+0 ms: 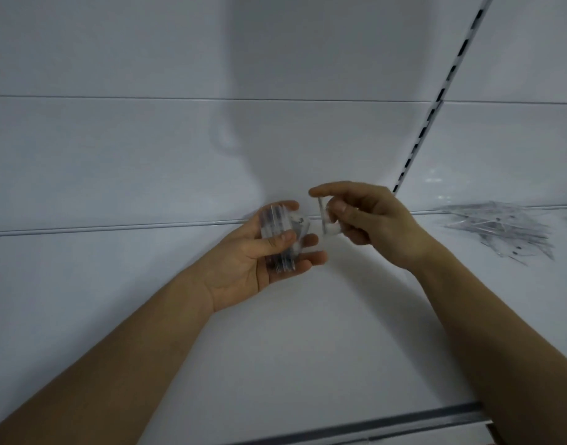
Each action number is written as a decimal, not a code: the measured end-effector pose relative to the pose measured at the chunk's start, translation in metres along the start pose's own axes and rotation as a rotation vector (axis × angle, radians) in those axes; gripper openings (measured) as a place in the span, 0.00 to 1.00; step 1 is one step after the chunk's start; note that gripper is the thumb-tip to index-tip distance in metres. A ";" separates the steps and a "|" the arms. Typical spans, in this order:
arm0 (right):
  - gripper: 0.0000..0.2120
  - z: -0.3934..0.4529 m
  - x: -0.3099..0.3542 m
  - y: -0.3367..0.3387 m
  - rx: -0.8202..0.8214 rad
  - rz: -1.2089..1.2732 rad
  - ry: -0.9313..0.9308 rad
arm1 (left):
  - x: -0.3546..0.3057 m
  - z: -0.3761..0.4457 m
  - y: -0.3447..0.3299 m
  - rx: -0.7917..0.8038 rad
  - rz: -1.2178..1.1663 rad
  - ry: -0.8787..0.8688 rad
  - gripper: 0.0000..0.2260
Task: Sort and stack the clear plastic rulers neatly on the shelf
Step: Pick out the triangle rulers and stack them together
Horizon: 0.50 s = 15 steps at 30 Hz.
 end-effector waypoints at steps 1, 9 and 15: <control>0.19 0.000 0.000 -0.004 0.048 -0.008 -0.013 | 0.001 0.000 -0.001 0.020 0.006 0.018 0.20; 0.17 0.000 0.003 -0.010 0.061 -0.219 0.051 | 0.002 -0.001 -0.003 0.095 0.142 0.031 0.23; 0.22 -0.001 -0.011 0.003 -0.069 -0.586 -0.022 | 0.004 -0.004 -0.005 0.191 0.298 0.068 0.29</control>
Point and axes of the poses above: each hand's wrist, its own z-axis towards the middle knuckle, its own y-axis out of the back of the hand, x = y × z, the point moved 6 cm from there along z, towards the middle knuckle, and after that the axes turned 4 degrees about y, right-handed, at the moved point
